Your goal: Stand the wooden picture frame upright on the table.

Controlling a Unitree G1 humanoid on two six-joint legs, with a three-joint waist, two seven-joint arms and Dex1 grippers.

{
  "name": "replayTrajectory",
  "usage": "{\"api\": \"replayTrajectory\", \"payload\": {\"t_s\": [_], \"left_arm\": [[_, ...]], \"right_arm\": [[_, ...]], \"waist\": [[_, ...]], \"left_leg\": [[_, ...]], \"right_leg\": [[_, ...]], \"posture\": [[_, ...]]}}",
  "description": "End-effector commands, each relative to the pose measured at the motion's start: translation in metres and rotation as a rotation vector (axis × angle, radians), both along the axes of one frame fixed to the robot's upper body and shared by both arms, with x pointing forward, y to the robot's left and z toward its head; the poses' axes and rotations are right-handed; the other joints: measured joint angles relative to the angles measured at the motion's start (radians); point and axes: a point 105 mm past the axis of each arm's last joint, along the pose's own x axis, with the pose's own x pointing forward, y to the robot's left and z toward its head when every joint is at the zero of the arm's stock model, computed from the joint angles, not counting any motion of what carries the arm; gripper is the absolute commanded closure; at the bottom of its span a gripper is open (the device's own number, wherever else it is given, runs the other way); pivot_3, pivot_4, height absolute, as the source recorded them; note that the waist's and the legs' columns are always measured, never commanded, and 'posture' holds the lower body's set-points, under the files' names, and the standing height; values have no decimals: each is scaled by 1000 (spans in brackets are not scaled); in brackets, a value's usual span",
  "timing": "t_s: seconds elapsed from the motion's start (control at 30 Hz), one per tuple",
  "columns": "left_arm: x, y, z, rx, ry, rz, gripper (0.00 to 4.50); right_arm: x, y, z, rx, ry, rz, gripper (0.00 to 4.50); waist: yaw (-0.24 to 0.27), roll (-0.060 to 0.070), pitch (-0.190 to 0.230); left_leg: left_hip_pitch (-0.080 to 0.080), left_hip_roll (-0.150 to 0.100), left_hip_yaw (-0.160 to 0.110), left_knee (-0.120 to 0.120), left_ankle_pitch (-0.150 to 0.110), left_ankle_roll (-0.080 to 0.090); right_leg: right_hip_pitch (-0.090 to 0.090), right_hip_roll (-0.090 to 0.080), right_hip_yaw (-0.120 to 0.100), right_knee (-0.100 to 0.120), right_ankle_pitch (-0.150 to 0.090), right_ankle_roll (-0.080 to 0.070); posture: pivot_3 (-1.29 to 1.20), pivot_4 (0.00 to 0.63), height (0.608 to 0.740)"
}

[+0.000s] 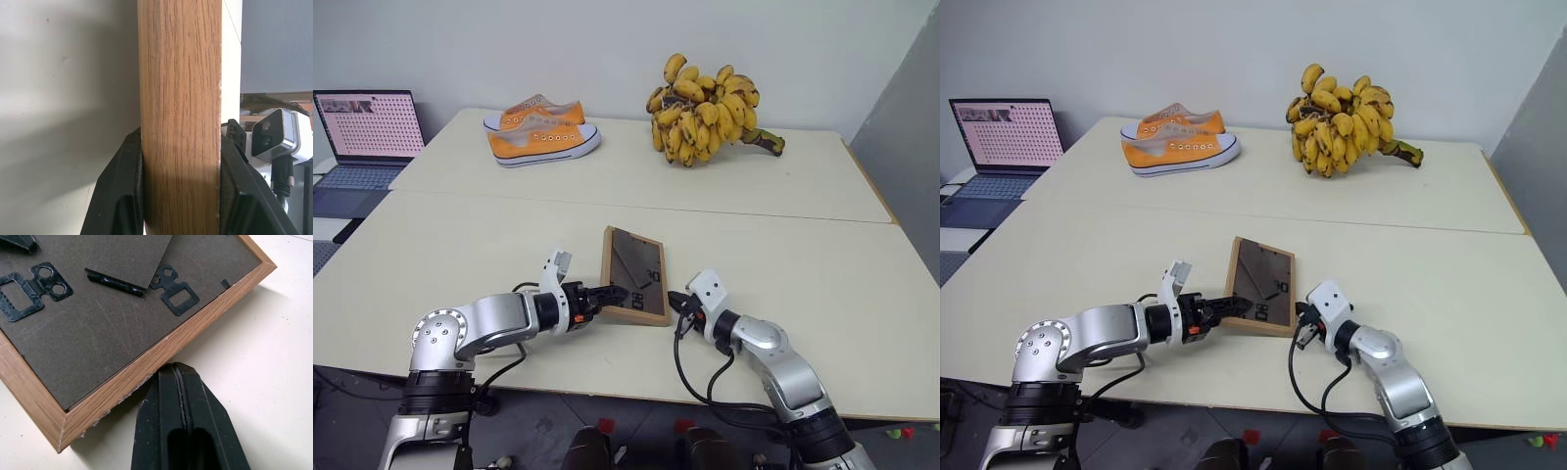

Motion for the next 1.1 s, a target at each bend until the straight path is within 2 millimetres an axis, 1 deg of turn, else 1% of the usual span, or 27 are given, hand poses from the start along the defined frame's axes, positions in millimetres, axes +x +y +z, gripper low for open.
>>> {"api": "replayTrajectory", "payload": {"t_s": [0.03, 0.1, 0.2, 0.23, 0.27, 0.3, 0.33, 0.37, 0.4, 0.47, 0.53, 0.57, 0.6, 0.63, 0.73, 0.77, 0.8, 0.83, 0.87, 0.93, 1.0, 1.1], "left_arm": [[9, 12, 18, 22, -71, 32, 3224], [20, 24, 29, 66, -141, 71, 3224], [41, 47, 48, 145, -292, 157, 3224], [53, 58, 63, 189, -393, 203, 3224], [60, 64, 73, 220, -470, 227, 3224], [64, 66, 82, 248, -543, 221, 3224], [66, 64, 95, 281, -649, 209, 3224], [67, 62, 102, 300, -717, 193, 3224], [68, 60, 106, 312, -766, 181, 3224], [67, 54, 112, 367, -883, 140, 3224], [66, 45, 113, 424, -979, 89, 3224], [64, 35, 113, 436, -1013, 45, 3224], [62, 28, 112, 441, -1034, 16, 3224], [61, 22, 111, 443, -1056, -11, 3224], [59, 10, 112, 428, -1090, -65, 3224], [58, 7, 112, 423, -1095, -79, 3224], [56, 2, 113, 409, -1103, -105, 3224], [55, -1, 114, 401, -1109, -122, 3224], [53, -4, 115, 393, -1117, -137, 3224], [51, -11, 118, 371, -1131, -171, 3224], [47, -20, 126, 341, -1158, -200, 3224], [43, -27, 137, 307, -1189, -219, 3224]], "right_arm": [[11, -16, 9, -9, -47, -41, 4500], [16, -28, 11, -21, -57, -69, 4500], [22, -47, 12, -37, -67, -113, 4500], [25, -59, 16, -47, -73, -131, 4500], [27, -67, 20, -54, -77, -142, 4500], [29, -73, 26, -56, -89, -152, 4500], [33, -78, 40, -37, -115, -164, 4500], [35, -80, 50, -21, -132, -170, 4500], [36, -81, 56, -11, -142, -173, 4500], [40, -81, 83, 38, -188, -175, 4500], [40, -77, 113, 98, -234, -164, 4500], [39, -70, 136, 161, -263, -140, 4500], [37, -65, 151, 201, -280, -121, 4152], [35, -57, 166, 233, -301, -96, 4060], [29, -38, 191, 274, -335, -40, 3364], [27, -34, 197, 280, -341, -28, 3141], [24, -25, 205, 299, -347, -1, 2894], [22, -19, 210, 311, -349, 15, 2747], [20, -14, 214, 325, -349, 32, 2479], [19, -5, 218, 351, -338, 61, 2479], [19, 3, 216, 352, -331, 87, 2479], [23, 6, 211, 340, -325, 93, 2479]], "waist": [[0, -1, 1], [0, -1, 1], [0, 0, 2], [0, 0, 2], [0, 0, 2], [0, 0, 2], [0, 0, 3], [0, 1, 3], [1, 1, 3], [1, 1, 3], [1, 1, 3], [2, 1, 3], [2, 2, 4], [2, 2, 4], [1, 2, 4], [1, 2, 4], [1, 2, 4], [0, 2, 4], [0, 2, 4], [0, 2, 4], [0, 2, 4], [1, 2, 4]], "left_leg": [[0, 0, 0, 0, 0, 0], [0, 0, 0, 0, 0, 0], [-1, 0, 0, -1, 0, 0], [-1, 0, 0, -1, 0, 0], [-1, 0, 0, -1, 0, 0], [-1, 0, 1, -1, 0, 0], [-2, 0, 1, -2, 0, 0], [-4, 0, 1, -3, 0, 0], [-7, 0, 1, -4, 0, 0], [-13, 0, 1, -4, 0, 0], [-16, 0, 1, -4, 0, -1], [-17, 0, 1, -4, 1, -2], [-17, 1, 1, -5, 2, -3], [-17, 1, 1, -6, 2, -3], [-17, 1, 2, -8, 2, -3], [-17, 1, 2, -8, 0, 0], [-17, 2, 1, -8, 0, 0], [-17, 1, 1, -8, 0, 0], [-17, 2, 1, -8, 0, 0], [-17, 1, 1, -7, 0, 0], [-17, 1, 1, -6, 0, 0], [-18, 1, 1, -6, 0, 0]], "right_leg": [[0, 0, 0, 0, 0, 0], [0, 0, 0, -1, 0, 0], [0, 0, 0, -2, 0, 0], [0, 0, 0, -3, 0, 0], [0, 0, 0, -3, 0, 0], [-1, 0, 0, -4, 0, 0], [-1, 0, 0, -5, 0, -1], [-3, 0, 0, -6, 1, -1], [-5, 0, 0, -8, 2, -2], [-12, 0, 0, -8, 3, -3], [-15, 0, 0, -8, 3, -3], [-15, 0, 0, -8, 3, -3], [-15, 0, -1, -8, 3, -4], [-16, 0, -1, -8, 3, -4], [-17, 0, -1, -9, 3, -4], [-16, 0, -1, -9, 3, -4], [-17, 0, -1, -9, 3, -4], [-17, 0, -1, -8, 3, -4], [-17, 0, -1, -8, 3, -4], [-17, 0, -1, -8, 3, -4], [-16, 0, -1, -7, 3, -4], [-16, 0, -1, -6, 3, -4]], "posture": [[0, 150, 740], [0, 150, 740], [0, 150, 740], [0, 150, 740], [0, 150, 740], [0, 150, 740], [0, 150, 740], [0, 150, 740], [0, 150, 740], [0, 150, 740], [0, 150, 740], [0, 150, 740], [0, 150, 740], [0, 150, 740], [0, 150, 740], [0, 150, 740], [0, 150, 740], [0, 150, 740], [0, 150, 740], [0, 150, 740], [0, 150, 740], [0, 150, 740]]}}
